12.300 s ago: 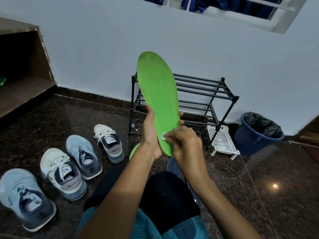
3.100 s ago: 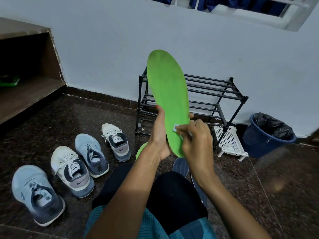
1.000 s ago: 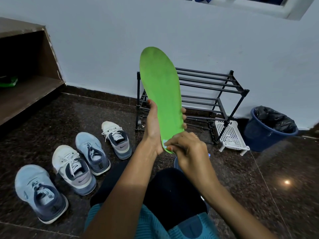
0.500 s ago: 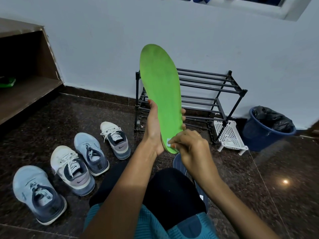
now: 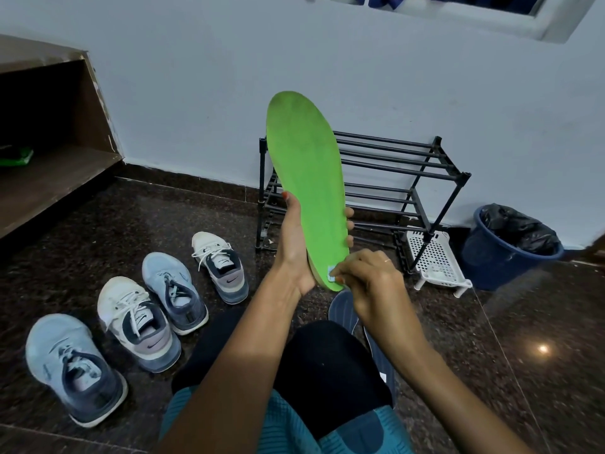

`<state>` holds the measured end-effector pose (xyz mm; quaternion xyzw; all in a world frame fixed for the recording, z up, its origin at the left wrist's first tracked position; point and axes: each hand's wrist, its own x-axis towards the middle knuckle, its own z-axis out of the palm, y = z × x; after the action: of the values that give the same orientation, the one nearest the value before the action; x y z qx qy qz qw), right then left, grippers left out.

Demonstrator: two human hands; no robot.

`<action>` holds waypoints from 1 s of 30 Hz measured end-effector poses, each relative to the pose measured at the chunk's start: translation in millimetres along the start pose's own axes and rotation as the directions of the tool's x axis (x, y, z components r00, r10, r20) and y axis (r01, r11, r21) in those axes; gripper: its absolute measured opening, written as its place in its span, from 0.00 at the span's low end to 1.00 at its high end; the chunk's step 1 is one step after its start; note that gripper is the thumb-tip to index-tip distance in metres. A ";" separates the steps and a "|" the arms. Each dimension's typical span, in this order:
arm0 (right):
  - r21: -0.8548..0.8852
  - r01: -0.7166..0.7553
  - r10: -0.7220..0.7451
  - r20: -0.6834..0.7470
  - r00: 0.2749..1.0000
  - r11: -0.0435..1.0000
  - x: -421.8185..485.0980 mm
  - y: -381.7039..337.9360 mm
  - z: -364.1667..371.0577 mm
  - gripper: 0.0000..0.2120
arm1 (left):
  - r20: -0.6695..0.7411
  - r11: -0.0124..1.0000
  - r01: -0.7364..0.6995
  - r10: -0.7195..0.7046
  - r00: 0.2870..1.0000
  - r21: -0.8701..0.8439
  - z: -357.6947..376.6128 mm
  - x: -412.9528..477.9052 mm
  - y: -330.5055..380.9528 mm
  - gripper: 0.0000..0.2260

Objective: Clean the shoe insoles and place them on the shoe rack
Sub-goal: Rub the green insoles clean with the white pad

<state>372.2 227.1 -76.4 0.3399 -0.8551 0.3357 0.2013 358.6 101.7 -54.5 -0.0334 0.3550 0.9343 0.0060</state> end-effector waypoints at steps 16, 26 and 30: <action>-0.165 -0.094 0.054 -0.230 0.972 0.982 19.9 -3.9 12.9 0.10 | 0.001 0.991 0.072 -0.073 0.997 0.113 1.2 0.1 -1.8 0.40; -0.337 -0.220 0.073 -0.398 0.914 0.915 45.1 -17.3 17.8 0.10 | -0.030 0.991 0.047 -0.044 0.999 0.129 -1.5 0.5 -3.8 0.31; -0.224 -0.187 0.091 -0.381 0.920 0.957 41.6 -23.1 22.0 0.08 | -0.049 0.993 0.045 -0.040 0.998 0.113 -4.1 0.8 -2.1 0.32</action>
<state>357.6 180.4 -57.7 0.1804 -0.8607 0.2936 0.3748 358.1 100.6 -59.0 -0.0624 0.4069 0.9111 0.0196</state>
